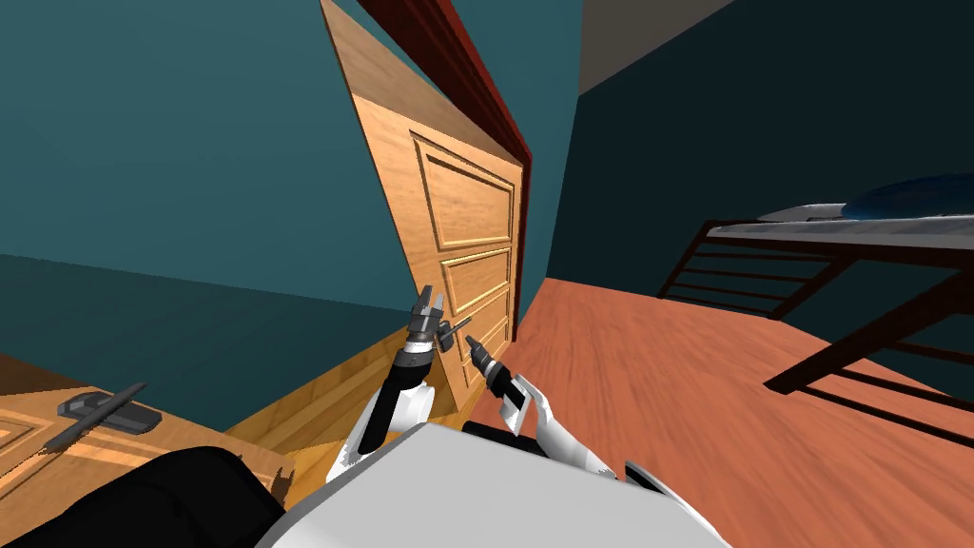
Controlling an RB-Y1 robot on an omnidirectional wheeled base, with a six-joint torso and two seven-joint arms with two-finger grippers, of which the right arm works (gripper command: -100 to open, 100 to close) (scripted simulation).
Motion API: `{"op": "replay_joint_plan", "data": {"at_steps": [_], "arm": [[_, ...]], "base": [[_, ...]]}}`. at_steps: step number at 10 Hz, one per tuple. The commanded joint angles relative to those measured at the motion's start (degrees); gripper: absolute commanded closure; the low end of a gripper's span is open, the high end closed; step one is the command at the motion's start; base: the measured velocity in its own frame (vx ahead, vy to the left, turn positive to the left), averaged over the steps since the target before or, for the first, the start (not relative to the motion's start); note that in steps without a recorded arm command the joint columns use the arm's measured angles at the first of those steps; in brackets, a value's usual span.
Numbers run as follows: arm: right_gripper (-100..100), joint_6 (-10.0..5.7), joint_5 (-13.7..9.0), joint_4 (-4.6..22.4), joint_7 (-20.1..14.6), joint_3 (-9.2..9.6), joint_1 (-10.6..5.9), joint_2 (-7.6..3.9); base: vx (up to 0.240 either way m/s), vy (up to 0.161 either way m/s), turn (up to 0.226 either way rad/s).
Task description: Push the door open
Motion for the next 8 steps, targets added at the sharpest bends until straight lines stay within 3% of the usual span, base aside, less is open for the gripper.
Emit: {"op": "replay_joint_plan", "data": {"at_steps": [1,6,7,8], "arm": [[-100,-0.17,0.06,0.32,0.22,-0.27,0.02,0.00],[-100,-0.68,0.28,1.62,0.94,-1.40,-0.03,1.17],[-100,-0.64,0.25,1.50,0.82,-1.26,-0.06,0.96],[100,-0.64,0.25,1.50,0.82,-1.26,-0.06,0.96]], "base": [[0.089,0.132,0.022],[0.132,0.170,0.026],[0.056,0.061,-0.006],[-0.011,-0.009,0.002]]}}
